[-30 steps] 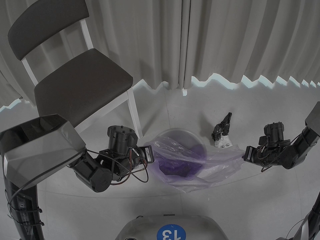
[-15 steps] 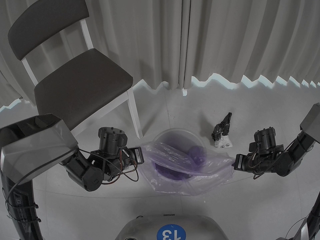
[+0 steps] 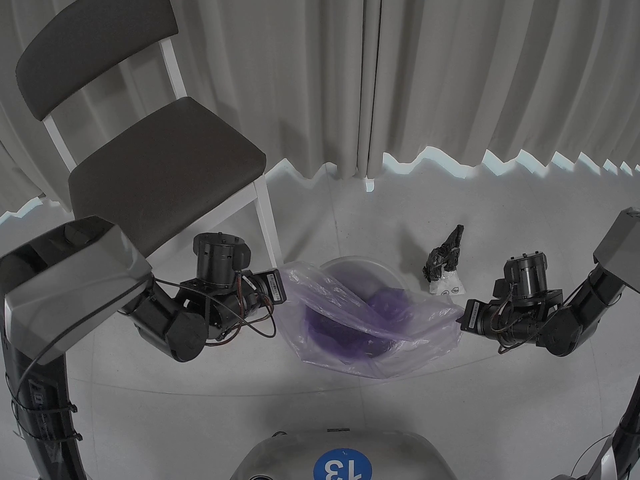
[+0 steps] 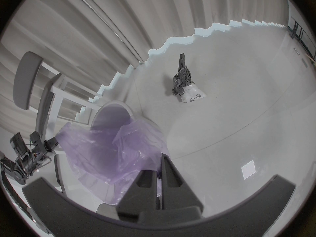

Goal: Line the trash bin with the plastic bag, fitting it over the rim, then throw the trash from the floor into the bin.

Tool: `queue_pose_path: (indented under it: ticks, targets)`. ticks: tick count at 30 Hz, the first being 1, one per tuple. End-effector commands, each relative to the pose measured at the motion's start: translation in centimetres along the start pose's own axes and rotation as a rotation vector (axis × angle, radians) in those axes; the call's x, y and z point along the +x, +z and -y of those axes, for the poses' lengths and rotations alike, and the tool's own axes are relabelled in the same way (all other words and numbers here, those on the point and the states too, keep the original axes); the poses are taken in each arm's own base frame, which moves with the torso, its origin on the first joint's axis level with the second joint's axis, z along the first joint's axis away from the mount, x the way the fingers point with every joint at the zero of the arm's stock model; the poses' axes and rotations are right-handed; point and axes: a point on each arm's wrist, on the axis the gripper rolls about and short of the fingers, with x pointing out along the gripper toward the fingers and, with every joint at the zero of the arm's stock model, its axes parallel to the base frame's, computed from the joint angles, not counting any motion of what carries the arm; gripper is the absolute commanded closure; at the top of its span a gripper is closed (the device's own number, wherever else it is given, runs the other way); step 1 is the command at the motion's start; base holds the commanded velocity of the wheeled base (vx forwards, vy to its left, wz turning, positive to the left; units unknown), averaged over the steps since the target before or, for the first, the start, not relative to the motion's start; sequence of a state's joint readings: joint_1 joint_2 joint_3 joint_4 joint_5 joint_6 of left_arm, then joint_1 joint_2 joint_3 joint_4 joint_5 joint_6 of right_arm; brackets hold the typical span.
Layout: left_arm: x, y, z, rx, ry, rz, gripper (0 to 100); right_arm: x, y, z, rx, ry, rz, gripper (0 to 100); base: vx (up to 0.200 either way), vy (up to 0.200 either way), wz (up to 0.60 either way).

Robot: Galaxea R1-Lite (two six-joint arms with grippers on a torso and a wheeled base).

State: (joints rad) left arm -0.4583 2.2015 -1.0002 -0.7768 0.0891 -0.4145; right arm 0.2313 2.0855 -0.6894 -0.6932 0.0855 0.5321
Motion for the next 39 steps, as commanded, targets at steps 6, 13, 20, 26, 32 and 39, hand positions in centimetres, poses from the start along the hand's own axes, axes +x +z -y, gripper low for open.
queue_pose_path:
  ticks: [6,13,20,26,32,39]
  targets:
    - [1.2,-2.6,1.8,0.029,-0.029,-0.049,100,1.6,0.9,1.8,0.04,-0.043,0.012,100,0.0,0.0,0.0]
    - [1.4,-1.8,1.6,0.023,-0.025,-0.029,100,1.6,1.4,2.0,0.048,-0.042,0.029,100,0.0,0.0,0.0]
    - [1.0,-0.1,-0.2,0.0,0.004,0.003,100,1.2,2.0,1.0,0.099,-0.016,0.052,100,0.0,0.0,0.0]
    - [1.2,-0.3,-0.1,-0.001,0.0,0.005,100,-0.9,1.7,-1.8,0.109,0.017,-0.001,100,0.0,0.0,0.0]
    - [0.8,-0.3,0.1,0.0,-0.011,0.02,100,-3.4,0.6,-5.2,0.019,0.078,-0.07,100,0.0,0.0,0.0]
    - [0.8,-0.7,0.8,0.006,-0.031,0.028,100,-2.3,1.9,-5.0,-0.086,0.03,-0.075,100,0.0,0.0,0.0]
